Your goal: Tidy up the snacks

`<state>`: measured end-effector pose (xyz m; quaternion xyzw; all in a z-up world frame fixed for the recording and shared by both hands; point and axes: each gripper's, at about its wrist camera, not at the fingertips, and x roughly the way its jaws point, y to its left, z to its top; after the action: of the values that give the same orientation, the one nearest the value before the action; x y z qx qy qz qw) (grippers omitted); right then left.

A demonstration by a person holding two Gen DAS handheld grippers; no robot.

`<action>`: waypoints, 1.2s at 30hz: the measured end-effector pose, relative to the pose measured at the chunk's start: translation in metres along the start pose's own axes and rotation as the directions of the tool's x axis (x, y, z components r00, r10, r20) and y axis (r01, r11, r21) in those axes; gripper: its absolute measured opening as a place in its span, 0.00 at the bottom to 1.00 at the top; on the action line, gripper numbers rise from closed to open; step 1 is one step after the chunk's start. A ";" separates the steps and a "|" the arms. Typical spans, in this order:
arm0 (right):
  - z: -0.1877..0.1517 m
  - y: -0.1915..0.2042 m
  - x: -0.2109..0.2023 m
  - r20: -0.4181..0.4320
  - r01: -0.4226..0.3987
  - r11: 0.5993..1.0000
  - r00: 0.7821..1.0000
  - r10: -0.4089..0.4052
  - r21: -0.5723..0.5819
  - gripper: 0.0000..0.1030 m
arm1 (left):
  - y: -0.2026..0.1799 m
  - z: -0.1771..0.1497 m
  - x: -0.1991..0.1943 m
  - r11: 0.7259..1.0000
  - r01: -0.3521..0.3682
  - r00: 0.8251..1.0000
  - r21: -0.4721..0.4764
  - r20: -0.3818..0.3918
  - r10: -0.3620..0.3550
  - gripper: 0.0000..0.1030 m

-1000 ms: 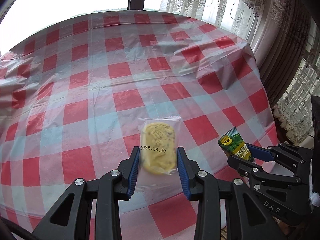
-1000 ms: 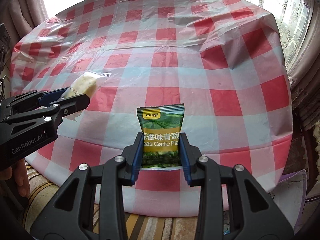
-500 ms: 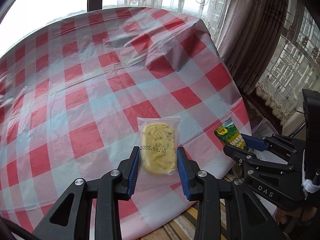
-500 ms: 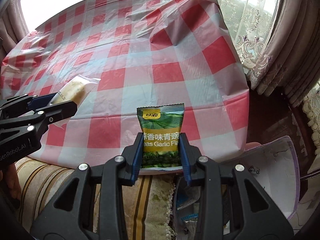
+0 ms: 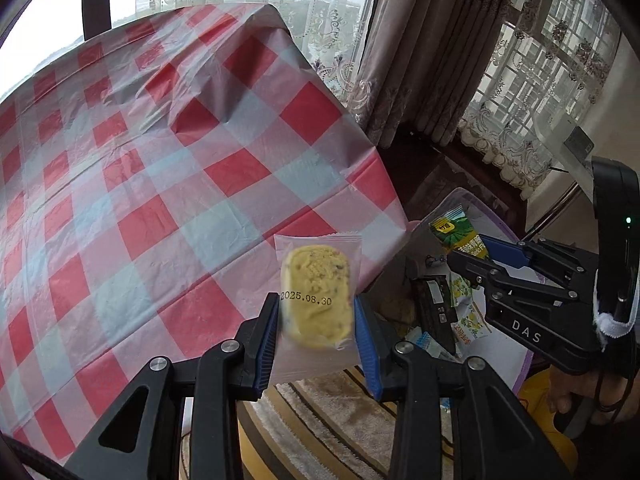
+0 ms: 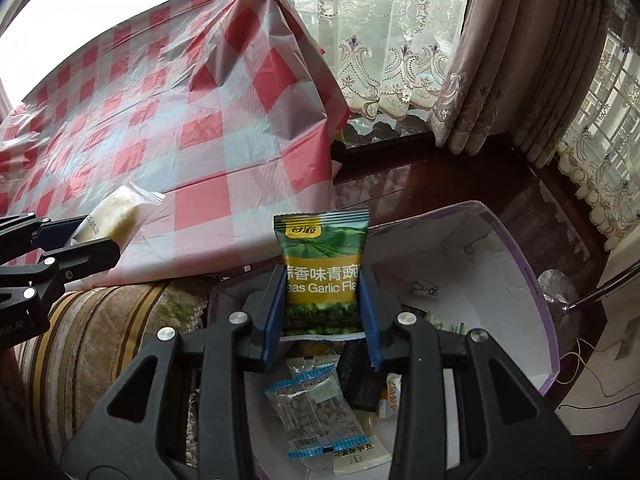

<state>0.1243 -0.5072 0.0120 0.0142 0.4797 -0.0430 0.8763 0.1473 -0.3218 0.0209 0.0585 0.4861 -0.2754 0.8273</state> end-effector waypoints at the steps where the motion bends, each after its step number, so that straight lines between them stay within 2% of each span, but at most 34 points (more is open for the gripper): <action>1: -0.002 -0.006 -0.001 -0.001 0.008 1.000 1.000 -0.008 0.010 0.37 | -0.006 0.000 0.002 1.000 0.010 1.000 0.008 -0.010 -0.010 0.36; 13: -0.023 -0.055 -0.010 -0.025 0.082 0.990 0.997 -0.080 0.117 0.40 | -0.061 -0.001 0.025 0.996 0.077 0.992 0.044 -0.105 -0.072 0.37; 15: -0.025 -0.060 -0.013 -0.027 0.097 0.987 0.995 -0.094 0.128 0.45 | -0.065 -0.002 0.029 0.995 0.087 0.988 0.049 -0.129 -0.080 0.37; 17: -0.028 -0.062 -0.017 -0.030 0.119 0.984 0.993 -0.116 0.133 0.55 | -0.067 -0.004 0.031 0.994 0.095 0.985 0.044 -0.147 -0.088 0.40; 20: -0.033 -0.061 -0.026 -0.041 0.137 0.981 0.990 -0.132 0.139 0.63 | -0.067 -0.012 0.030 0.992 0.123 0.976 -0.004 -0.179 -0.122 0.48; 23: -0.042 -0.056 -0.040 -0.053 0.155 0.976 0.987 -0.149 0.150 0.67 | -0.066 -0.027 0.018 0.988 0.141 0.971 -0.057 -0.187 -0.149 0.49; 24: -0.047 -0.055 -0.044 -0.061 0.161 0.975 0.986 -0.153 0.152 0.67 | -0.066 -0.033 0.013 0.987 0.140 0.971 -0.073 -0.183 -0.151 0.50; 26: -0.054 -0.050 -0.053 -0.070 0.172 0.974 0.984 -0.163 0.150 0.67 | -0.065 -0.047 0.001 0.984 0.143 0.975 -0.109 -0.154 -0.159 0.67; 28: -0.062 -0.048 -0.062 -0.074 0.180 0.972 0.983 -0.170 0.153 0.67 | -0.063 -0.059 -0.012 0.976 0.161 0.979 -0.145 -0.104 -0.177 0.73; 31: -0.073 -0.046 -0.075 -0.066 0.174 0.968 0.984 -0.164 0.183 0.67 | -0.061 -0.069 -0.026 0.981 0.130 0.986 -0.144 -0.081 -0.143 0.74; 36: -0.079 -0.048 -0.086 -0.040 0.196 0.962 0.981 -0.192 0.191 0.67 | -0.066 -0.072 -0.024 0.986 0.091 0.991 -0.137 -0.087 -0.104 0.75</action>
<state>0.0075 -0.5448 0.0428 0.0528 0.4816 -0.1749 0.8572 0.0488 -0.3413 0.0150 -0.0078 0.5439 -0.2796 0.7912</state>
